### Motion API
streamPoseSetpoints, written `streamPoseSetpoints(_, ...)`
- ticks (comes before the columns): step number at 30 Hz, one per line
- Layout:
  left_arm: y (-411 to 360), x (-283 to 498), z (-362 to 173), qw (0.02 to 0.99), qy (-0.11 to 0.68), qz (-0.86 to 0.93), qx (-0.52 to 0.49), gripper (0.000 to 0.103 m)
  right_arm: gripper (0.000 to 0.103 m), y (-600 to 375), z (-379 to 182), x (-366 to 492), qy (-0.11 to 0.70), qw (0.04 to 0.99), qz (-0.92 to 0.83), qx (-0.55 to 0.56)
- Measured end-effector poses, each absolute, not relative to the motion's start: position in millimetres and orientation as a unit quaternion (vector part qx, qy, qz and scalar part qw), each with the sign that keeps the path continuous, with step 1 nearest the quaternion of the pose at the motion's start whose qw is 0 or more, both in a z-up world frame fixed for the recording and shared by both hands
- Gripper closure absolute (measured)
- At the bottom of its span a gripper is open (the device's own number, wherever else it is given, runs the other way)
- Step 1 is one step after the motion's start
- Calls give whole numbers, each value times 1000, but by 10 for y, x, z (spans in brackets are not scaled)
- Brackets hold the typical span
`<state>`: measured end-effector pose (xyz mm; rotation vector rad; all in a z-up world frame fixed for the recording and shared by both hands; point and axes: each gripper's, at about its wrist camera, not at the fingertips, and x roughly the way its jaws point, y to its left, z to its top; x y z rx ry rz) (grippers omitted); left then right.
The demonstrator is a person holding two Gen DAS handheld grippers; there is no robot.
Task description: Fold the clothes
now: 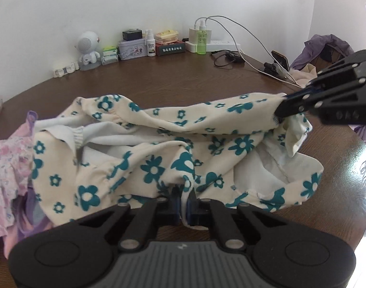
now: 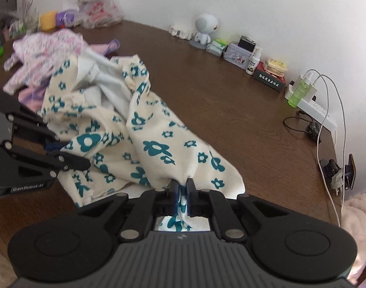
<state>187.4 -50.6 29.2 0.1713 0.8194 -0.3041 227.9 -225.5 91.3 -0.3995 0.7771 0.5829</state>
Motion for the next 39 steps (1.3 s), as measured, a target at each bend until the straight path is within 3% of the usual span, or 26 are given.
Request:
streamPoseSetpoints(9,175,2184,926,922,352,-43,157,100,99,-2537,1476,2607,367,885,266,-104)
streamPoseSetpoints(19,216,2765,488,911,375,-1,173,98,98,-2311,528,3088,433,876,191,-93)
streamPoseSetpoints(21,230,2829,429,912,378,4,161,93,94,-2336,439,3084,435,878,185,-79)
streamPoseSetpoints(22,260,2830,436,912,380,7,155,90,87,-2367,424,3065,436,878,184,-69)
streamPoseSetpoints(24,325,2788,482,914,377,17,146,69,72,-2440,427,2999,433,881,181,-56)
streamPoseSetpoints(25,363,2745,519,917,372,25,143,52,62,-2488,463,2936,426,885,181,-56)
streamPoseSetpoints(26,420,2663,572,922,361,30,136,37,57,-2527,501,2860,418,888,182,-59)
streamPoseSetpoints(28,510,2462,692,930,348,22,113,29,56,-2601,595,2644,404,891,194,-69)
streamPoseSetpoints(31,590,2126,778,931,357,-29,71,28,48,-2556,593,2275,396,881,240,-99)
streamPoseSetpoints(35,581,1725,718,920,381,-93,7,28,49,-2438,528,1797,385,861,301,-143)
streamPoseSetpoints(39,385,1345,597,918,379,-118,16,28,52,-2188,314,1535,377,844,330,-192)
